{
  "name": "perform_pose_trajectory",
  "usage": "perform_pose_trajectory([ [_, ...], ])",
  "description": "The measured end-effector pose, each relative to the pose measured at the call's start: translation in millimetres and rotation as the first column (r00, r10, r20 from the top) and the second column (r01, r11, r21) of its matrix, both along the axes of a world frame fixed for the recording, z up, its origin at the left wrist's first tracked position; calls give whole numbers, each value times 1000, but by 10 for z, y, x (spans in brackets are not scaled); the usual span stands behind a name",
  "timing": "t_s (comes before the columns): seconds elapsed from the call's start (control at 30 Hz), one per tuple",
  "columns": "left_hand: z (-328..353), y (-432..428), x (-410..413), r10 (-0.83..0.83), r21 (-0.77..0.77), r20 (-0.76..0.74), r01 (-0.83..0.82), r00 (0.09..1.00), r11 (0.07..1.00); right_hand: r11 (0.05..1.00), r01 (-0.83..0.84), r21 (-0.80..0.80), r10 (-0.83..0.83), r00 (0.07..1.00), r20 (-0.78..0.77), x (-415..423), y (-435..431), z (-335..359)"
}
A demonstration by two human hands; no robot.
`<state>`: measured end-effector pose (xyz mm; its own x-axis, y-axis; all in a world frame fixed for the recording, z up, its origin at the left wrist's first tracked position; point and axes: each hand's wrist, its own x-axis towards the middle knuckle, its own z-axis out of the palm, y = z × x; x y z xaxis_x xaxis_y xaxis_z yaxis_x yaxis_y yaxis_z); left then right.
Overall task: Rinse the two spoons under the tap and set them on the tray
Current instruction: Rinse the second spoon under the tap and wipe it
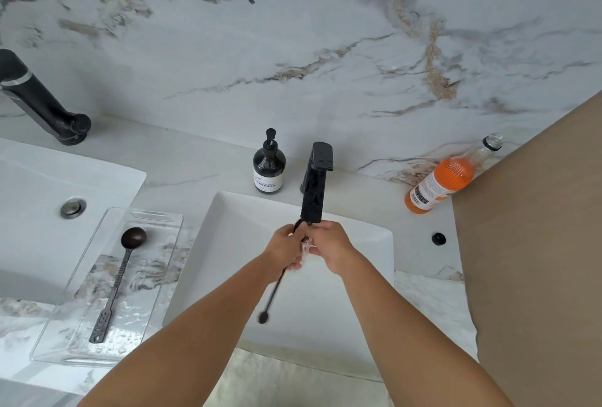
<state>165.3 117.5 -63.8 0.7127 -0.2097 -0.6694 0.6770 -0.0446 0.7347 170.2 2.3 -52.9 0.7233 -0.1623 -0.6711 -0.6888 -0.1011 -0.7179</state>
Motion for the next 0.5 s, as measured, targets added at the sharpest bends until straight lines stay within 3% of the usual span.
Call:
perform_pose_trajectory([
  [0.1,-7,-43,60,-24,96,-7,25,1000,995,992,-31,124,32,999,-4,-34,-27,7],
  [0.23,-11,27,73,-73,-146,-66,63,995,987,983,-15,186,8,999,36,-67,-74,31],
  [0.33,-27,41,93,-21,-223,-100,-2,995,975,985,37,166,-43,998,38,-74,-112,55],
  [0.5,-46,-52,101,-30,-146,-116,12,993,989,952,61,299,-42,997,-70,-124,-110,92],
])
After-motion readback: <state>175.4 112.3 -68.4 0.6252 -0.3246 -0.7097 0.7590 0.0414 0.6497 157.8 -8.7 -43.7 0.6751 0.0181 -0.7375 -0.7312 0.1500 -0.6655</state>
